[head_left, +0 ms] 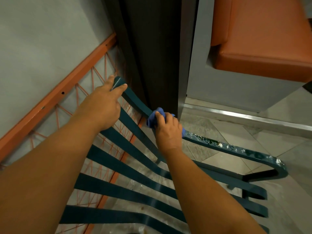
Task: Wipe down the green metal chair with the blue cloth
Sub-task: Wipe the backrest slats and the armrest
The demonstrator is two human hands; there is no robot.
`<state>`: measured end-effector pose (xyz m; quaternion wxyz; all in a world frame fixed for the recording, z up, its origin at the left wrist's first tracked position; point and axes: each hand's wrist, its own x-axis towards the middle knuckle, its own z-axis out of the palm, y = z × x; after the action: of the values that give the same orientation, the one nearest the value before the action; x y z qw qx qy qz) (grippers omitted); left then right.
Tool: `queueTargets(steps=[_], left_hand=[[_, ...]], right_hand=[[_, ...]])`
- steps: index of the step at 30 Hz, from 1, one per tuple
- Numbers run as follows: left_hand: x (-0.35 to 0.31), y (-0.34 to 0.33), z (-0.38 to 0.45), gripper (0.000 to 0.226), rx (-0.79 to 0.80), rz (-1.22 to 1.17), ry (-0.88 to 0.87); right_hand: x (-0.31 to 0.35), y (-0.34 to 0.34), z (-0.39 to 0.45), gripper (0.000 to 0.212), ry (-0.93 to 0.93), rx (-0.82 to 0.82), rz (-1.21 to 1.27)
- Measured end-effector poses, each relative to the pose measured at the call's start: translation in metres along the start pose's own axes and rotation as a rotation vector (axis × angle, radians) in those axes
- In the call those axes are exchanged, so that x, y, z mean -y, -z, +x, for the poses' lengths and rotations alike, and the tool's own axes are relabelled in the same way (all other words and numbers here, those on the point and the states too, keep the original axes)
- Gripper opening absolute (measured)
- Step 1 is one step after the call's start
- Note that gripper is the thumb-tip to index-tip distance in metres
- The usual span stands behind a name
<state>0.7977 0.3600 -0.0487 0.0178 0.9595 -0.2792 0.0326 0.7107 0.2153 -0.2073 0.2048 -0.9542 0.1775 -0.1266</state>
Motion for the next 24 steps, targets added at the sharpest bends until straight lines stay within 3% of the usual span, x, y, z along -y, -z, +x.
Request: queueTargets(steps=[6,10,13,15,19,22,24], left_hand=[[-0.001,0.000,-0.001,0.056,-0.003,-0.003,0.010],[-0.002,-0.001,-0.001,0.058,0.004,0.026,0.009],[-0.003,0.000,-0.001,0.059,0.025,0.038,0.022],[-0.006,0.002,-0.001,0.059,0.036,0.052,0.028],[-0.006,0.004,-0.004,0.058,0.033,0.033,0.030],[-0.007,0.006,-0.004,0.056,0.032,0.044,0.025],[-0.008,0.005,-0.003,0.056,0.026,0.052,0.027]], right_hand=[[-0.030,0.019,-0.003,0.046,-0.098,0.129,-0.105],[-0.035,0.037,0.028,0.050,-0.136,0.434,0.120],[-0.040,0.045,0.037,0.051,-0.184,0.514,0.318],[-0.039,0.044,0.033,0.050,-0.146,0.463,0.246],[-0.038,0.019,0.003,0.052,0.061,0.156,-0.085],[-0.051,0.015,-0.010,0.064,0.132,0.111,-0.084],[-0.061,0.022,-0.012,0.059,0.114,0.112,0.012]])
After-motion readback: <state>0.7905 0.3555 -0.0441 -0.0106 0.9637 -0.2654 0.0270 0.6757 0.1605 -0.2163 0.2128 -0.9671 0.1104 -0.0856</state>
